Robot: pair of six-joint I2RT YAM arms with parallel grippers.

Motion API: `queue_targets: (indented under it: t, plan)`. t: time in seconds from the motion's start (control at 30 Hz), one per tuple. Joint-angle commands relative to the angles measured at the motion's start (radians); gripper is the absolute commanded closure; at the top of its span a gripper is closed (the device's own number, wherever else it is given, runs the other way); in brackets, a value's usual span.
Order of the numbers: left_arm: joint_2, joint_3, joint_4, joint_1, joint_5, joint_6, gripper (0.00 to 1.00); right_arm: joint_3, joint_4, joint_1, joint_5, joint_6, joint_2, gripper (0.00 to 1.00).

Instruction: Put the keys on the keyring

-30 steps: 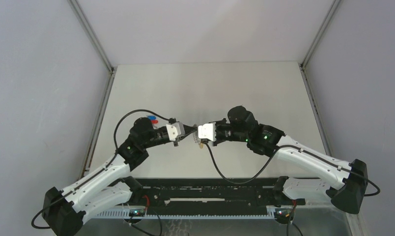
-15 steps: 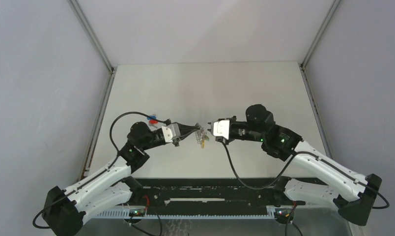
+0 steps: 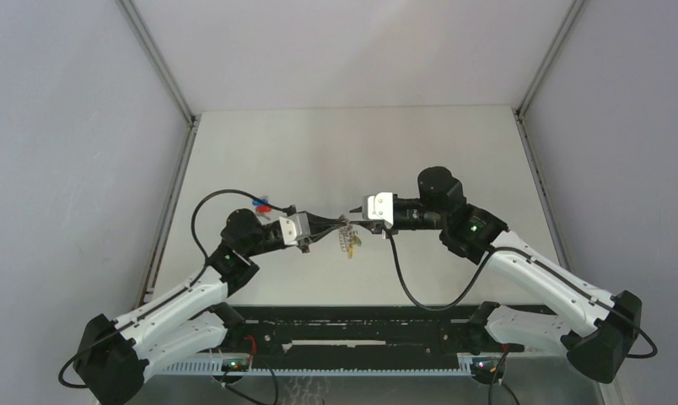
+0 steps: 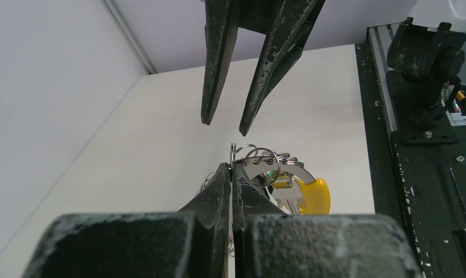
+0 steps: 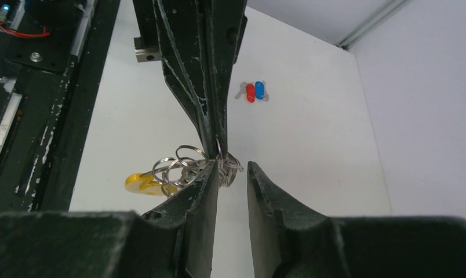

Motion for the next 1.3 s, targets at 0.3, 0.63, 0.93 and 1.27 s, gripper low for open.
queue_targets:
  t: [0.3, 0.63, 0.93, 1.27]
  plan:
    - [0.007, 0.003, 0.086, 0.005, 0.036, -0.027, 1.00, 0.011, 0.056, -0.020, -0.128, 0.027, 0.031, 0.77]
    - [0.001, 0.007, 0.088, 0.005, 0.067, -0.034, 1.00, 0.011, 0.050, -0.045, -0.139, 0.041, 0.042, 0.83]
    - [-0.001, 0.012, 0.089, 0.005, 0.068, -0.034, 1.00, 0.011, 0.039, -0.045, -0.158, 0.033, 0.054, 0.84]
    - [0.009, 0.013, 0.105, 0.005, 0.044, -0.048, 1.00, 0.011, 0.020, -0.045, -0.170, 0.019, 0.065, 0.85]
